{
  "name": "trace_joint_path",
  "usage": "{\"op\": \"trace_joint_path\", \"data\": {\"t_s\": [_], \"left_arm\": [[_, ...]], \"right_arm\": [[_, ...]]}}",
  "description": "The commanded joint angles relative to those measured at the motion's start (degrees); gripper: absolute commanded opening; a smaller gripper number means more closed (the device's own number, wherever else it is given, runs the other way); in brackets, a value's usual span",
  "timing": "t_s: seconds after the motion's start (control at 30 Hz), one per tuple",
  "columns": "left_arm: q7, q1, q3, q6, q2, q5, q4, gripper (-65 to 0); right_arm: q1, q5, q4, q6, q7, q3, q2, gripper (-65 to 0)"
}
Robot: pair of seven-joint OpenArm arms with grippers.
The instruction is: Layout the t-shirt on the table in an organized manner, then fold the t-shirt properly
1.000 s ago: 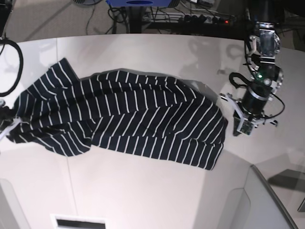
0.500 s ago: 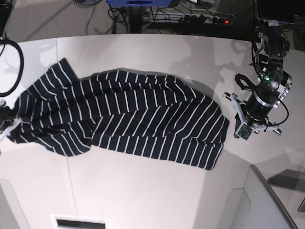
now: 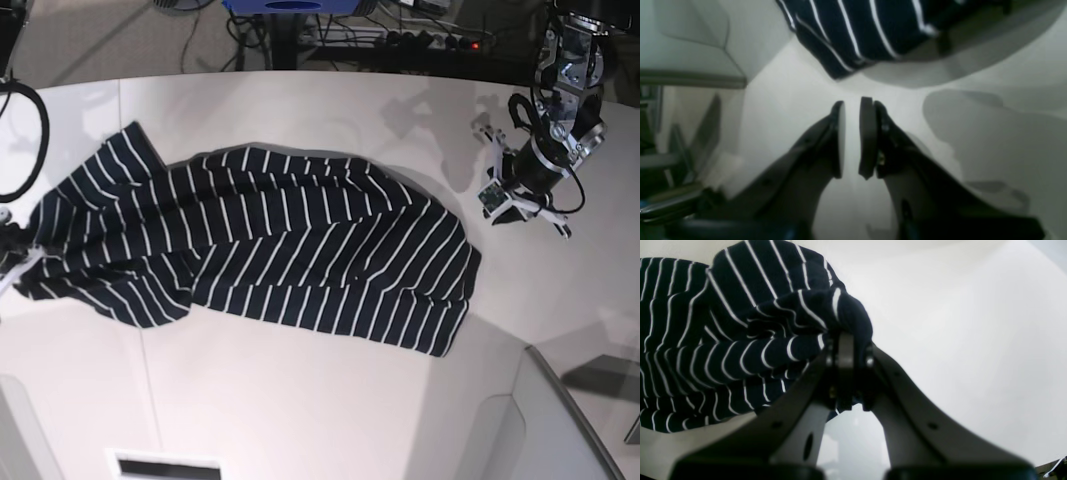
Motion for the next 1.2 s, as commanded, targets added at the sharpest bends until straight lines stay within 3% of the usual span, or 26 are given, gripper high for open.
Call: {"op": "trace_joint_path", "data": {"t_s": [0.0,0.1,0.33,0.4,0.9,1.03,1.1,1.17], "left_arm": [[-1.49,-0.69,-0.55,1.26,-1.04,-0.49,1.21,-56.4],[-1.4,-0.61,-0.55,1.26,-1.04,-0.32,1.29,-48.1],[-1.49,-0.87,0.32,1.26,-1.83,-0.14,1.12,-15.6],[-1.58,-1.13,0.32,1.26,-2.0,-0.14,0.85,-10.5],[-1.49,-13.27,12.46,1.26,-1.3,-0.23,-12.51,-12.5],[-1.49,-17.49,12.98,1.26,0.98,-0.23,-15.85,-21.9],[-1.49,-18.89,13.07,1.26,2.13,-0.14,-16.9,-30.8],[-1.4,-18.89,13.07,1.0,2.57,-0.14,-16.47,-43.8]], "right_arm": [[0.92,0.07,0.81,-0.13,1.45,0.54,1.08,-65.0],[0.92,0.07,0.81,-0.13,1.45,0.54,1.08,-65.0],[0.92,0.07,0.81,-0.13,1.45,0.54,0.99,-65.0],[0.92,0.07,0.81,-0.13,1.45,0.54,0.99,-65.0],[0.92,0.07,0.81,-0.13,1.45,0.54,0.99,-65.0],[0.92,0.07,0.81,-0.13,1.45,0.54,0.99,-65.0],[0.92,0.07,0.81,-0.13,1.45,0.54,0.91,-65.0],[0.92,0.07,0.81,-0.13,1.45,0.54,0.91,-65.0]]}}
